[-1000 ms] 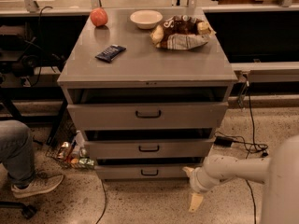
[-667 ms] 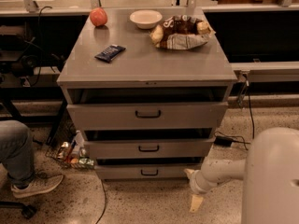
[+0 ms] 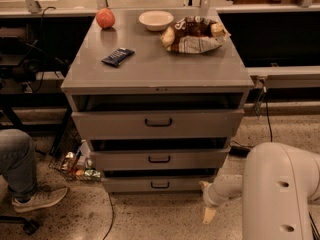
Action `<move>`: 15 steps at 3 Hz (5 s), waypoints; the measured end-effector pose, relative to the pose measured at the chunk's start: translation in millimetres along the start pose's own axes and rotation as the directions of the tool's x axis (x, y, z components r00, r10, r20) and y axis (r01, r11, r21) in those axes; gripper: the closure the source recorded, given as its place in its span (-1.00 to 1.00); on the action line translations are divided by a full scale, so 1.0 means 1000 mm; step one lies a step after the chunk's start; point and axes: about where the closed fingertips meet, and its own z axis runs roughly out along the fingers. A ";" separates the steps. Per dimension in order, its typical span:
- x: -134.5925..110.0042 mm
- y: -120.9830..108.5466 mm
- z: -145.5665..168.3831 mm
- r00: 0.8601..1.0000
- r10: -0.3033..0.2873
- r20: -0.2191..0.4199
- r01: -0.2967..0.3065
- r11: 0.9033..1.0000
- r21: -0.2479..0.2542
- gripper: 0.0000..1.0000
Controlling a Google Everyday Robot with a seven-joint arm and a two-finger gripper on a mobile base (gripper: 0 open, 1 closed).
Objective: Open bottom drawer
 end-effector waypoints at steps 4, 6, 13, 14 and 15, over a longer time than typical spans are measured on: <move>-0.045 -0.062 0.050 0.992 -0.112 0.051 0.107 0.990 0.089 -1.00; -0.044 -0.076 0.084 0.993 -0.094 0.064 0.091 0.994 0.061 -1.00; -0.013 -0.026 0.053 0.998 -0.059 0.010 0.059 0.998 -0.005 1.00; -0.013 -0.026 0.053 0.998 -0.059 0.010 0.059 0.998 -0.005 1.00; -0.013 -0.026 0.053 0.998 -0.059 0.010 0.059 0.998 -0.005 1.00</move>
Offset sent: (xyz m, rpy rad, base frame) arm 0.0733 0.0428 -0.0199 0.0502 -0.1345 0.0693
